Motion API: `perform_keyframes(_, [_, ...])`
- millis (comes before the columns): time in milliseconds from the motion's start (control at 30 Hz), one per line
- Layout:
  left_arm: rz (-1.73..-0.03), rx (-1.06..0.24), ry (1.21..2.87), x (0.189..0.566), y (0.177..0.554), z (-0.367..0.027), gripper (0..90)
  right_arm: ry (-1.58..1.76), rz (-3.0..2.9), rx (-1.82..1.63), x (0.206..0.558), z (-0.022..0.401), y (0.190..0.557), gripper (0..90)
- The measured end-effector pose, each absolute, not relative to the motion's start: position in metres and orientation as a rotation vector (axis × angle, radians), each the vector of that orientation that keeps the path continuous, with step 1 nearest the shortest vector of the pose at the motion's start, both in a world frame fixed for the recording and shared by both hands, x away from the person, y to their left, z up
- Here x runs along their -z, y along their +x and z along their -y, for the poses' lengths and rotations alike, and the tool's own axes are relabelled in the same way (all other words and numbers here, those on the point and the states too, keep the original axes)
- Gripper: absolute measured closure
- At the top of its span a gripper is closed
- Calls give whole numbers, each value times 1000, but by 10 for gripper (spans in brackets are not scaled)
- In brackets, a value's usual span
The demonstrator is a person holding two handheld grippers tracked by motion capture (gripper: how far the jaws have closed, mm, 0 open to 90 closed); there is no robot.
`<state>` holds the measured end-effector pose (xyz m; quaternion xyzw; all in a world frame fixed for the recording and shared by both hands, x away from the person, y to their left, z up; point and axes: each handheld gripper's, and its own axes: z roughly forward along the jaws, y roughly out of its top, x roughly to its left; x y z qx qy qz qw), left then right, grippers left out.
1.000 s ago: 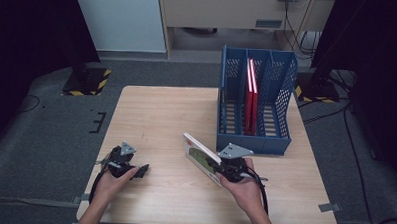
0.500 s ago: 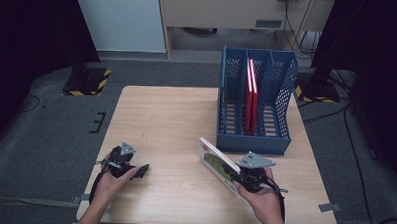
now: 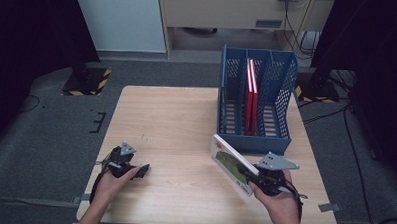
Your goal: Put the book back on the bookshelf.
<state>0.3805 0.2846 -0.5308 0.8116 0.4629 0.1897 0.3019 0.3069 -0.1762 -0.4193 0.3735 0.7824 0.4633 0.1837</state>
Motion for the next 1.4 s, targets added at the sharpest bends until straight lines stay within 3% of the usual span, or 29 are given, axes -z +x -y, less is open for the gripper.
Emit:
perform_keyframes(267, [-1232,-501,2152,531,381,-285,37,1079,-2160,-1281,388,189,320,759])
perform_keyframes(800, [-1233,-501,2152,531,381,-286,35,1166,-2056,-1312,359,218,334,759])
perform_keyframes(1400, [-1240,-491,2130,533,380,-286,28,1261,-1988,-1224,354,247,346,759])
